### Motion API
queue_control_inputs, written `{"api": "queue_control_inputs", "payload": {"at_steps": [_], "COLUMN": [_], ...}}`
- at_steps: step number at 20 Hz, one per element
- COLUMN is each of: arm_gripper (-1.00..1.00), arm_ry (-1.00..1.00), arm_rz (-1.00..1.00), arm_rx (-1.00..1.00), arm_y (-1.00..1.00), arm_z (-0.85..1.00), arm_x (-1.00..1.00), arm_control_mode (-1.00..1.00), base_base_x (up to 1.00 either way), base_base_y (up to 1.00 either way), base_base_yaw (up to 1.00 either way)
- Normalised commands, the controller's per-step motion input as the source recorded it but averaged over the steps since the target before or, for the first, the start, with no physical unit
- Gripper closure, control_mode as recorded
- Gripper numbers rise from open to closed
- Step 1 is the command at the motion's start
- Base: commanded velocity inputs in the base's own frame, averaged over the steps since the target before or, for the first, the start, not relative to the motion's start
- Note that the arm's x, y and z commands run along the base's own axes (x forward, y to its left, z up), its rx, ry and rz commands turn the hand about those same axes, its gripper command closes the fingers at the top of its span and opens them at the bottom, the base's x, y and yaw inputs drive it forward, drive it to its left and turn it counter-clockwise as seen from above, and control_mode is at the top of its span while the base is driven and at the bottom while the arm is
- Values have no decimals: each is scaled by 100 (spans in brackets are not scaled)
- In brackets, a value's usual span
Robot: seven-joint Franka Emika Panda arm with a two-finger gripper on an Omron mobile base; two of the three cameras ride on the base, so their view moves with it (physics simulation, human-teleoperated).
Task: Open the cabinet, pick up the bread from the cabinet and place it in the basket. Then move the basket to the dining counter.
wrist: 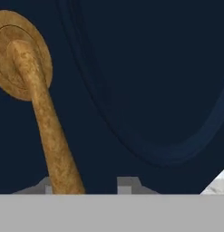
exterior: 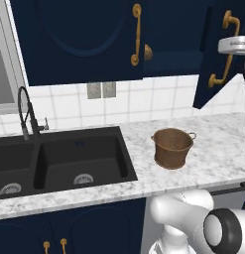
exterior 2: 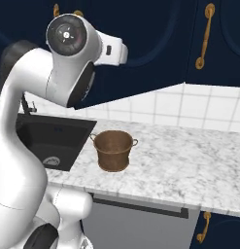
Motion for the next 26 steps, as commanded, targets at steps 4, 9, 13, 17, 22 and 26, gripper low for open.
{"api": "queue_control_inputs", "payload": {"at_steps": [4, 9, 13, 17, 22, 26], "arm_gripper": [-100, -100, -100, -100, -100, -100], "arm_ry": [5, 4, 10, 12, 42, 71], "arm_rz": [-7, -18, -13, -19, -20, -13], "arm_rx": [0, -6, -25, -43, -55, -56], "arm_y": [0, 6, 90, 100, 91, 28], "arm_z": [0, 10, 17, 13, -2, -35], "arm_x": [-66, -91, -56, 1, 32, 97], "arm_control_mode": [-100, -100, -100, -100, -100, -100], "base_base_x": [0, 0, 0, 0, 0, 0], "base_base_y": [0, 0, 0, 0, 0, 0], "base_base_yaw": [0, 0, 0, 0, 0, 0]}}
